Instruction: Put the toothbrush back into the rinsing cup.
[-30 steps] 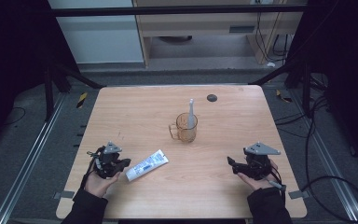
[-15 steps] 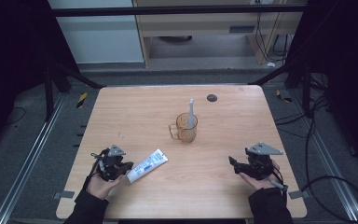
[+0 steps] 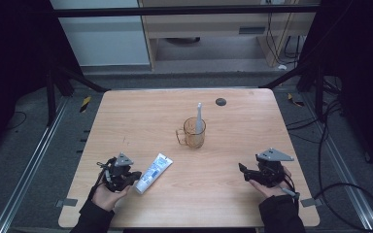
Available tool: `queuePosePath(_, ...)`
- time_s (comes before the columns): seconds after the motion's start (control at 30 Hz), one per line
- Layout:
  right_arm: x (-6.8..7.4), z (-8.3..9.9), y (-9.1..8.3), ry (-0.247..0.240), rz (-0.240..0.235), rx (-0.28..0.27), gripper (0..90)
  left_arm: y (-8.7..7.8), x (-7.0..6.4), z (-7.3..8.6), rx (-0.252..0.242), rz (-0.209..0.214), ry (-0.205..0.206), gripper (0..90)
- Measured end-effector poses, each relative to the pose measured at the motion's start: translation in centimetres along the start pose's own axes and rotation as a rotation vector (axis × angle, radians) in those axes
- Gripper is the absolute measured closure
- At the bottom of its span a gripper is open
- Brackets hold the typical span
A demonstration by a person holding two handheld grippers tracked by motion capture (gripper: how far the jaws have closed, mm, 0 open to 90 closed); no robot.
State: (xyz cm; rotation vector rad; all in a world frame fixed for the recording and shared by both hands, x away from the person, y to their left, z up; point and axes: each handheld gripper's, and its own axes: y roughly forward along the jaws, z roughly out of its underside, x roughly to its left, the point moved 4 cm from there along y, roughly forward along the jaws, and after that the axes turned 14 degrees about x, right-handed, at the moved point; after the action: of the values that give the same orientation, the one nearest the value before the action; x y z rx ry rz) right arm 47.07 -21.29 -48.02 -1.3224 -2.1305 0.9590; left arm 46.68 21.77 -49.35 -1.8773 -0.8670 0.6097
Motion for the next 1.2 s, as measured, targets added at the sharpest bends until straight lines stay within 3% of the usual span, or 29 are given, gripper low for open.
queuePosePath(0.2,-0.2,0.1,0.1,0.001,0.002,0.0,25.4,0.0,-0.2,0.0,-0.001,-0.004,0.0,89.4)
queuePosePath(0.5,-0.1,-0.1,0.1,0.008,0.004,0.005,24.6,-1.4,0.9,-0.6,-0.045,-0.03,-0.067,82.1)
queuePosePath(0.63,-0.2,-0.4,0.1,0.007,0.008,0.007,24.1,-2.1,1.0,-1.2,-0.068,-0.051,-0.076,76.2)
queuePosePath(0.83,-0.3,-0.7,-0.2,0.015,0.01,-0.007,23.2,-2.8,0.5,-2.3,-0.09,-0.084,-0.058,60.9)
queuePosePath(1.2,-0.9,-0.7,-0.3,0.029,0.023,-0.008,22.3,-3.3,-0.3,-4.2,-0.106,-0.07,-0.031,42.9)
